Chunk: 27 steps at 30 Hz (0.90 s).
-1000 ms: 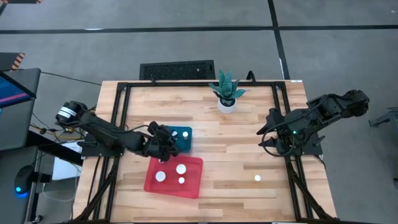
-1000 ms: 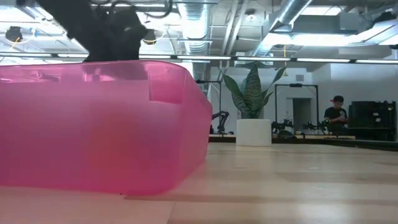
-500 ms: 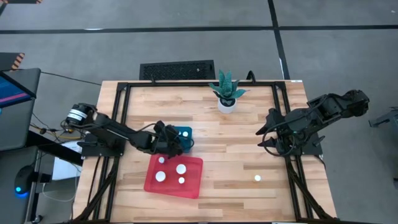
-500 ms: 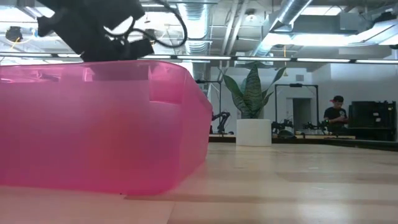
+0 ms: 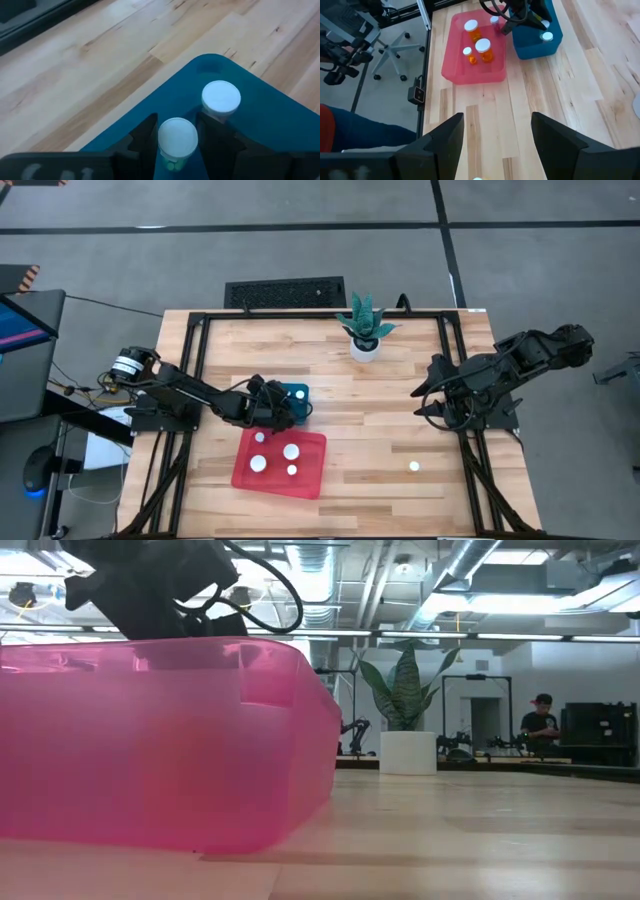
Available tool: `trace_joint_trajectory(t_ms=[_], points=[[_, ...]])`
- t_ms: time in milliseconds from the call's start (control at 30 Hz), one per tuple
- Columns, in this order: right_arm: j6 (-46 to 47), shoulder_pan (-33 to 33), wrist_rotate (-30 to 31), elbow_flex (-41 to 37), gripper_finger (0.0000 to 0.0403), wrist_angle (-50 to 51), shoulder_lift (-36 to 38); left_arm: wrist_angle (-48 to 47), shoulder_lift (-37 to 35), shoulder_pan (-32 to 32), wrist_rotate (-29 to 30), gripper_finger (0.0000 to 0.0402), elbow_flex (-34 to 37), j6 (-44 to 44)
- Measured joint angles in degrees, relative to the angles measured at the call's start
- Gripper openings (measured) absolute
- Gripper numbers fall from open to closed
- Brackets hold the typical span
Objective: Pick and place medicine bottles into bin by pill shape (circle, oval)
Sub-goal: Put the blue tablet bottle into the blue bin, then put the yellow tablet bottle into the blue bin
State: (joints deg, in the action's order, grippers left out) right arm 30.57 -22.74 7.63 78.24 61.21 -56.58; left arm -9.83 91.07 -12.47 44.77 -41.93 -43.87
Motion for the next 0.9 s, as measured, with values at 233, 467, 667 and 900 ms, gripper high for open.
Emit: trace_joint_trajectory(t_ms=[233, 467, 667, 900], points=[[0.0, 0.0, 0.0, 0.0, 0.0240, 0.0, 0.0, 0.1, -0.2, 0.0, -1.0, 0.0148, -0.2, -0.2], [0.2, 0.0, 0.0, 0.0, 0.0240, 0.0, 0.0, -0.7, -0.2, 0.0, -1.0, 0.0206, -2.6, 1.6], [5.2, -0.4, -0.5, 0.0, 0.0240, 3.5, 0.0, -5.9, -0.2, 0.0, -1.0, 0.0228, -5.9, 2.5], [16.2, -5.2, -0.6, 0.0, 0.0240, 8.0, -0.9, -11.2, -1.0, -0.4, -3.6, 0.0229, -8.9, 2.7]])
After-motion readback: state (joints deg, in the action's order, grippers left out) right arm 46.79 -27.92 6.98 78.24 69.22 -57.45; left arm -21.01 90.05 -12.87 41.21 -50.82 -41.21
